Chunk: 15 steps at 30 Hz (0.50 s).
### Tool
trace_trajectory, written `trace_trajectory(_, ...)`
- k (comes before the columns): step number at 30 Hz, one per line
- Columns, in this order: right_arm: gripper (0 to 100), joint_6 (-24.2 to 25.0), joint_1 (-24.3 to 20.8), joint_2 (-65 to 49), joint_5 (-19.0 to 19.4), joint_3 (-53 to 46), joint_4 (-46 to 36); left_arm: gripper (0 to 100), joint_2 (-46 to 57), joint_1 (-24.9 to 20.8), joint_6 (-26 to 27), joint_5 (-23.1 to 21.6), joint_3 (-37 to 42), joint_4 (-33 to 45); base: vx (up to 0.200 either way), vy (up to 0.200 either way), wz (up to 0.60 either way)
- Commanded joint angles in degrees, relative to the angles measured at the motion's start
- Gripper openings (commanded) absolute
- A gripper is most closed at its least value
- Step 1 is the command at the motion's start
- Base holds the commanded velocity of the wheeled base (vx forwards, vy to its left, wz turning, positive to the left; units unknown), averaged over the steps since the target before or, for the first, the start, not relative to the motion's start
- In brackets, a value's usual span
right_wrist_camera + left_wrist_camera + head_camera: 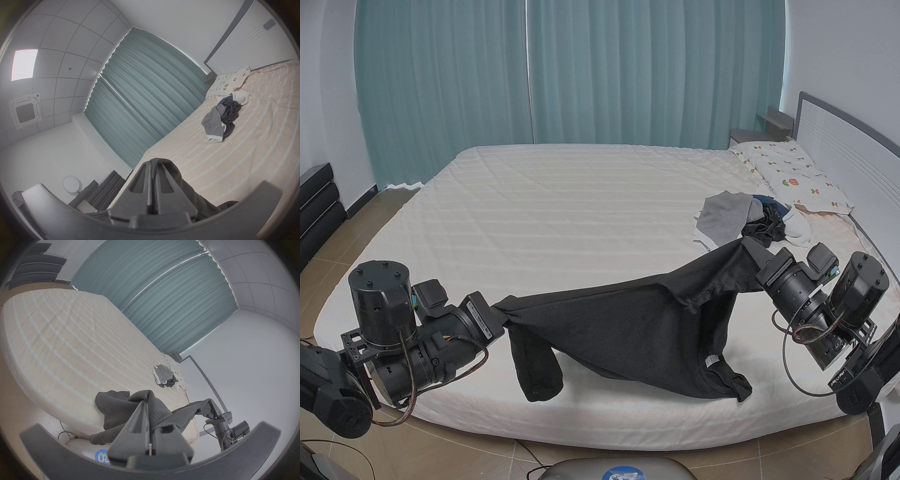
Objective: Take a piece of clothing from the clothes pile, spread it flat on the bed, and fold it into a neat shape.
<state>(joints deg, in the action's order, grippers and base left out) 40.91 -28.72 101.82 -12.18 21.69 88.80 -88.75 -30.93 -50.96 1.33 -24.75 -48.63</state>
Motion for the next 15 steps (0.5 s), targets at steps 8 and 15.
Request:
trace_trajectory(8, 0, 0.05, 0.86, 0.66, 0.4, -0.42, 0.06, 0, -0.55, -0.45, 0.16, 0.17, 0.31, -0.06, 0.0, 0.05, 0.0)
trace_trajectory(15, 0, 0.05, 0.33, 0.75, 0.66, -1.91, 0.15, 0, -0.99, -1.68, 0.16, 0.17, 0.4, -0.06, -0.114, 0.0, 0.0)
